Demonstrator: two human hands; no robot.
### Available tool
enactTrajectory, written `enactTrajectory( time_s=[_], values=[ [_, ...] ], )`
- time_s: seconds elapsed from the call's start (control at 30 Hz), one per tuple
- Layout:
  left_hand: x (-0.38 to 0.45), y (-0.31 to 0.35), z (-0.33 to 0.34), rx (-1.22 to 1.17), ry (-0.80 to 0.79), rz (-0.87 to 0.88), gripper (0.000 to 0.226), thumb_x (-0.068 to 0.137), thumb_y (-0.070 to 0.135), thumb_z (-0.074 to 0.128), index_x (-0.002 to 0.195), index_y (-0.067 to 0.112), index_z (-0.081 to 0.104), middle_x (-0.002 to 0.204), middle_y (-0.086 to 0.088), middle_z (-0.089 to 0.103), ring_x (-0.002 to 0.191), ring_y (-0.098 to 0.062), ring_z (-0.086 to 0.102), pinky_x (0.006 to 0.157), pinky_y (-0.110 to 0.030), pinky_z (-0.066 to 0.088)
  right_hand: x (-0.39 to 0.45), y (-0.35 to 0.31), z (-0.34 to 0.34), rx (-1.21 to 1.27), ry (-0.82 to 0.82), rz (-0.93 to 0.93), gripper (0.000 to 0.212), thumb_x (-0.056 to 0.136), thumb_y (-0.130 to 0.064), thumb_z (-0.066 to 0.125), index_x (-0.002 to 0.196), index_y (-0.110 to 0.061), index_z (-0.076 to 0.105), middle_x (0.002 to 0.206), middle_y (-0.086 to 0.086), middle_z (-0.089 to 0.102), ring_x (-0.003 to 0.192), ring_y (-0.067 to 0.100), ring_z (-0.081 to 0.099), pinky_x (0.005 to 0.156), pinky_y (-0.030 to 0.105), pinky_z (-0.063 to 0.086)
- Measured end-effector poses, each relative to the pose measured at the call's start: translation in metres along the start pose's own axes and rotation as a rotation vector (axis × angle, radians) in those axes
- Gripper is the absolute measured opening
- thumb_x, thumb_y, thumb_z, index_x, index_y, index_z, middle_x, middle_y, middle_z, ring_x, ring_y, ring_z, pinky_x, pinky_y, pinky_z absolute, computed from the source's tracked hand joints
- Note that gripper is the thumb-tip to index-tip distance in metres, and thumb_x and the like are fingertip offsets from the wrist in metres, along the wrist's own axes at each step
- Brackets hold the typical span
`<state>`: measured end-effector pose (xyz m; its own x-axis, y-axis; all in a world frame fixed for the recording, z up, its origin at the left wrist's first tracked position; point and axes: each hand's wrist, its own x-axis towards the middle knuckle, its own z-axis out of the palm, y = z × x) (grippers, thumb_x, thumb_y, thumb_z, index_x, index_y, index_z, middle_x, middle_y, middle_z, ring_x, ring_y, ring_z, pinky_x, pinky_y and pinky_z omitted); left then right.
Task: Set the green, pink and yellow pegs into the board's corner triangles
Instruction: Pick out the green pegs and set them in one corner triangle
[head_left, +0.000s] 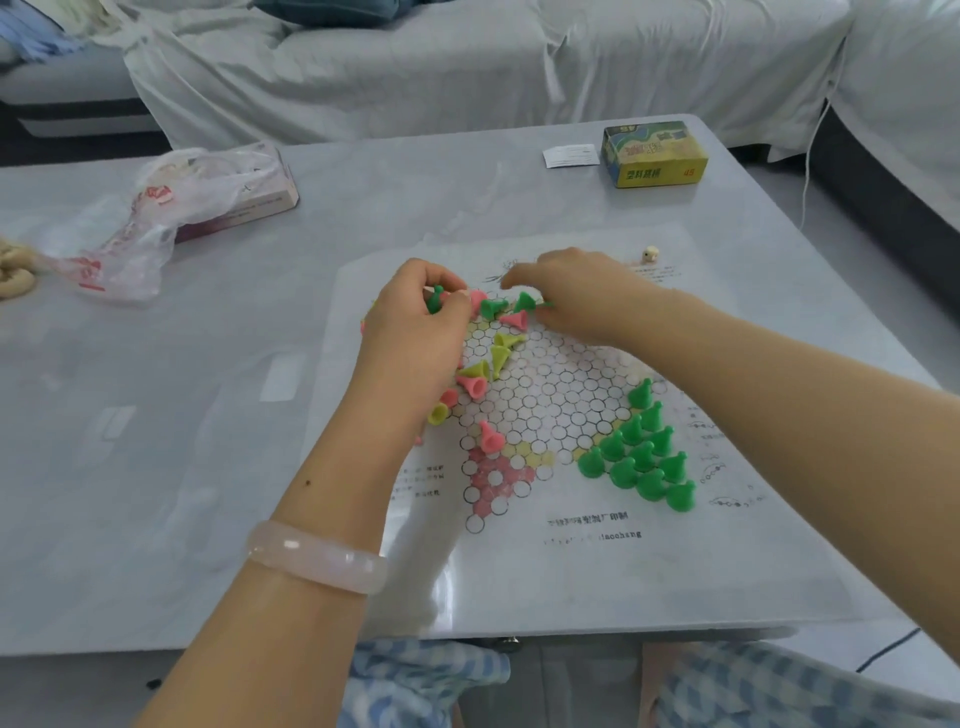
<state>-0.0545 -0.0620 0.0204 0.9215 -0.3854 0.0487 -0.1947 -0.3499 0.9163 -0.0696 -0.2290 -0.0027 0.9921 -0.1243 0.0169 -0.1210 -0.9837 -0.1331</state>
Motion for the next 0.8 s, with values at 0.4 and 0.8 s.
enactTrajectory(
  time_s=[0.4, 0.8],
  values=[
    [-0.006, 0.001, 0.006, 0.160, -0.112, 0.035, 0.027, 0.088, 0.044, 0.050, 0.097, 0.020, 0.058, 0.080, 0.007, 0.054, 0.066, -0.008, 0.052, 0.060, -0.023, 0.042, -0.043, -0.020, -0.026, 0.401, 0.196, 0.050, 0.018, 0.086, -0.019, 0.056, 0.102, -0.016, 0.062, 0.089, -0.002, 0.060, 0.081, 0.012, 0.055, 0.070, 0.018, 0.043],
    [-0.017, 0.009, 0.017, 0.077, -0.057, 0.143, 0.028, 0.089, 0.031, 0.054, 0.081, 0.006, 0.063, 0.059, 0.006, 0.044, 0.056, -0.010, 0.039, 0.059, -0.028, 0.034, -0.086, -0.041, -0.028, 0.423, 0.309, 0.082, 0.036, 0.087, -0.016, 0.054, 0.122, -0.022, 0.048, 0.084, -0.002, 0.059, 0.078, 0.014, 0.055, 0.075, 0.027, 0.047]
  ],
)
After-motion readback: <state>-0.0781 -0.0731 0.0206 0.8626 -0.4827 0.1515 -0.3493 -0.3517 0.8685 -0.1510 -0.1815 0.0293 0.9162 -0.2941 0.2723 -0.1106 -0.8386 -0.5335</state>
